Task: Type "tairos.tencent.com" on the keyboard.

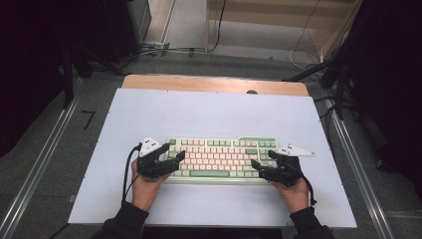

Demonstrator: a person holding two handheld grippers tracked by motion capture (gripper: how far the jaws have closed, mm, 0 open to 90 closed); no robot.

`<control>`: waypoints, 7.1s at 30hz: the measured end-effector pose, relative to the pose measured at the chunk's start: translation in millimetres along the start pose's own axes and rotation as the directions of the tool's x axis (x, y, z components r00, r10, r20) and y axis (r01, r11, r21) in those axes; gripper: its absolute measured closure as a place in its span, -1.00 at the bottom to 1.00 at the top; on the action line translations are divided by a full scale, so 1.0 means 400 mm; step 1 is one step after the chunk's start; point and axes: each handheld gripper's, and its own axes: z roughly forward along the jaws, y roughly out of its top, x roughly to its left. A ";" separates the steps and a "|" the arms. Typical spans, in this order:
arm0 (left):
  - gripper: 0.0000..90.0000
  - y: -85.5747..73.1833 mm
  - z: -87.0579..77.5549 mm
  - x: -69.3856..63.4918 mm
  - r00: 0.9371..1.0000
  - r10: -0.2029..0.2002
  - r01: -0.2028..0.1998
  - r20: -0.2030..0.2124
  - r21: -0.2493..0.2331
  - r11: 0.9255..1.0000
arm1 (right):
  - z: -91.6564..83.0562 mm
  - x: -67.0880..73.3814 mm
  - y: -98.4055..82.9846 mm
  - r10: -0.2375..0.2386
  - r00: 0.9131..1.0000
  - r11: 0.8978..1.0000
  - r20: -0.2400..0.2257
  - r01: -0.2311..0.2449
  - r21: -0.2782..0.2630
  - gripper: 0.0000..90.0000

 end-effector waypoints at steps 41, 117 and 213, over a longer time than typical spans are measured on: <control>-0.25 -0.004 0.004 -0.003 1.000 0.007 -0.007 -0.008 0.008 1.000 | 0.180 0.162 0.078 -0.127 0.983 0.990 -0.134 0.134 0.041 0.95; -0.20 -0.006 0.024 -0.027 0.999 0.035 -0.035 0.009 0.012 0.999 | 0.106 0.105 0.090 -0.019 0.996 1.000 -0.089 0.021 0.022 -0.69; -0.26 0.063 0.056 -0.038 0.999 0.014 -0.012 0.046 -0.029 1.000 | 0.106 0.099 0.081 -0.007 0.996 1.000 -0.089 0.009 0.021 -0.61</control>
